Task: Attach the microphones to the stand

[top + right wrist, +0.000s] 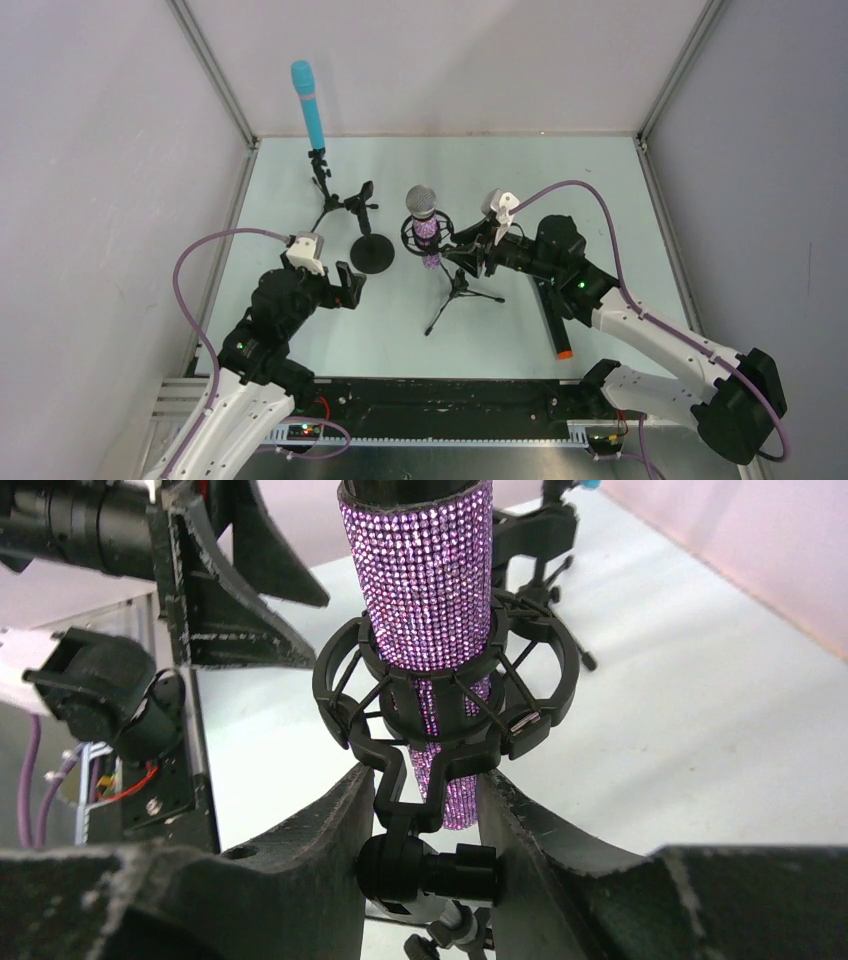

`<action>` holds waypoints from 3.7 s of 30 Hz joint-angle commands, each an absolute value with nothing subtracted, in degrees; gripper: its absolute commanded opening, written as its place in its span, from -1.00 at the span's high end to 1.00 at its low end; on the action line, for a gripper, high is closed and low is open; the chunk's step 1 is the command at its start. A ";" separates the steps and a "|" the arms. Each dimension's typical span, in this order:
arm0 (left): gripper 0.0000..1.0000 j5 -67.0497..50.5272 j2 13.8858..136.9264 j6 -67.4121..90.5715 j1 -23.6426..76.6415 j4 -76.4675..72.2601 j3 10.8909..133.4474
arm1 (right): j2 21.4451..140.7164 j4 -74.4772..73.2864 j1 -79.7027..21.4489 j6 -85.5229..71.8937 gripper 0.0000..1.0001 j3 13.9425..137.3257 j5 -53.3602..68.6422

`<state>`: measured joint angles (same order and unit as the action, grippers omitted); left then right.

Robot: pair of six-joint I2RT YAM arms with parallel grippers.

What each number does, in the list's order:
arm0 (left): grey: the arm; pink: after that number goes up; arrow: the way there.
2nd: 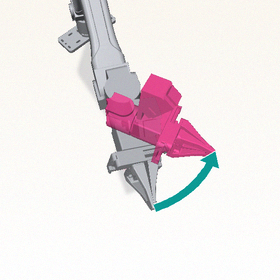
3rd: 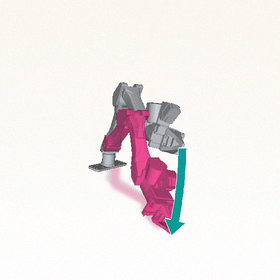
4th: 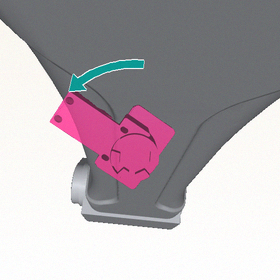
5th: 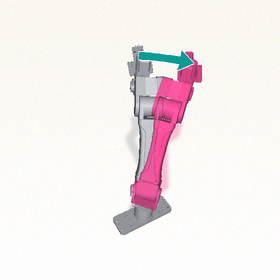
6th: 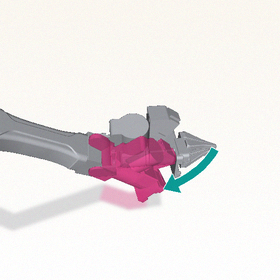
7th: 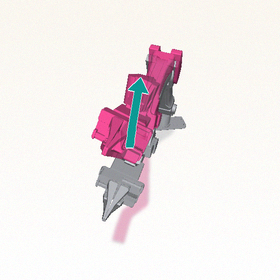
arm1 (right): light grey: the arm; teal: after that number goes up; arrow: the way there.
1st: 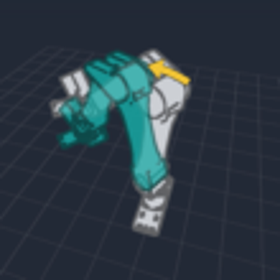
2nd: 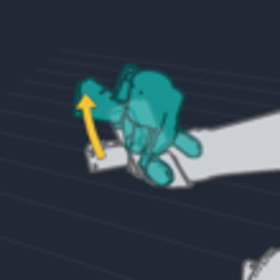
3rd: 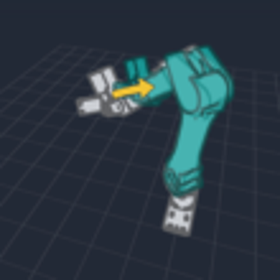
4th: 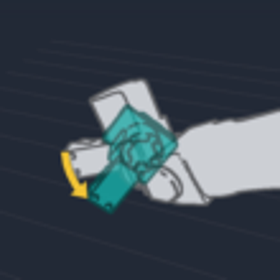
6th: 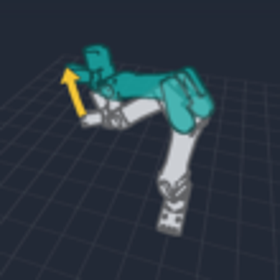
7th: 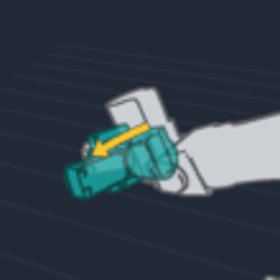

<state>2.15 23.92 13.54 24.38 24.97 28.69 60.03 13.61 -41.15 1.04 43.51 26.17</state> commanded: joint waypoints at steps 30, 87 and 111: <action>-0.97 0.99 23.21 14.14 24.20 23.67 29.09 | 64.55 21.91 -34.23 0.40 1.00 61.43 10.73; -0.97 -1.30 23.86 14.31 24.21 23.72 28.98 | 74.80 27.60 -3.64 -6.19 1.00 56.68 -3.51; -0.97 -0.88 23.65 14.32 24.23 23.66 28.93 | 80.38 31.27 -3.60 -9.42 1.00 44.68 -5.98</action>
<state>-0.45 23.73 13.56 24.38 24.97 28.69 79.09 31.14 -3.62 -8.47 45.82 -5.10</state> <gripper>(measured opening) 0.985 0.441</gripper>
